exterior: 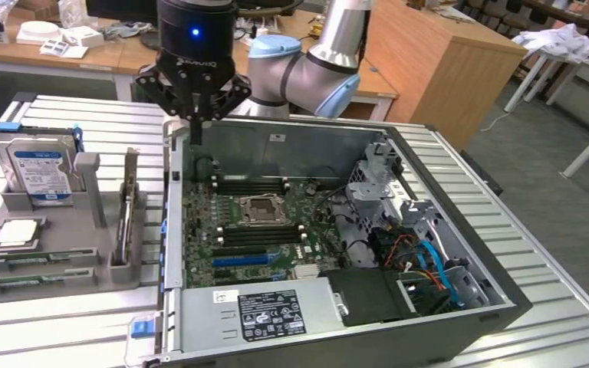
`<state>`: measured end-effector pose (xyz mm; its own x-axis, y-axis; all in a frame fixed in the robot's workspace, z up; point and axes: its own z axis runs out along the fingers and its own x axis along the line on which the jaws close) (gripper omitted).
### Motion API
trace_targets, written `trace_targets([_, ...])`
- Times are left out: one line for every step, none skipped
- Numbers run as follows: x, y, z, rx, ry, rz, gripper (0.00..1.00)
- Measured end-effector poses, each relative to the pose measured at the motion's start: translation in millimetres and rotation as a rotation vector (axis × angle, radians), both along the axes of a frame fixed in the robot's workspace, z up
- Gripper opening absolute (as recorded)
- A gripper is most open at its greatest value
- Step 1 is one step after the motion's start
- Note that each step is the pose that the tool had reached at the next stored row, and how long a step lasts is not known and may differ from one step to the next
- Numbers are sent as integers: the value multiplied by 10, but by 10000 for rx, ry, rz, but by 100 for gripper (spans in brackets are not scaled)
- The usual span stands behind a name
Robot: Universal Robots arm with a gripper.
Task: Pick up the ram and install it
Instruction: 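Reach for the ram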
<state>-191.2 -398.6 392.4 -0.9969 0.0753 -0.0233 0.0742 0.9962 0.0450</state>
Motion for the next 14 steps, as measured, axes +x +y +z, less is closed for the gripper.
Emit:
trace_targets([-19,0,-1,0,0,-1,11])
trace_targets([-39,0,-2,1,0,-1,11])
trace_targets([-60,1,-2,0,0,-1,11])
trace_targets([-80,1,-3,0,0,-1,11])
trace_targets([-102,1,-3,0,0,0,11])
trace_targets([-124,1,-4,0,1,0,11])
trace_targets([-148,0,-4,0,0,0,11])
trace_targets([-172,0,-5,0,0,1,11])
trace_targets([-190,0,-6,0,0,0,11])
trace_targets([-209,1,-7,0,0,0,11])
trace_targets([-232,1,-8,0,1,-1,11])
trace_targets([-255,1,-8,0,0,-1,11])
trace_targets([-275,2,-9,0,0,-1,11])
trace_targets([-295,2,-10,0,0,0,11])
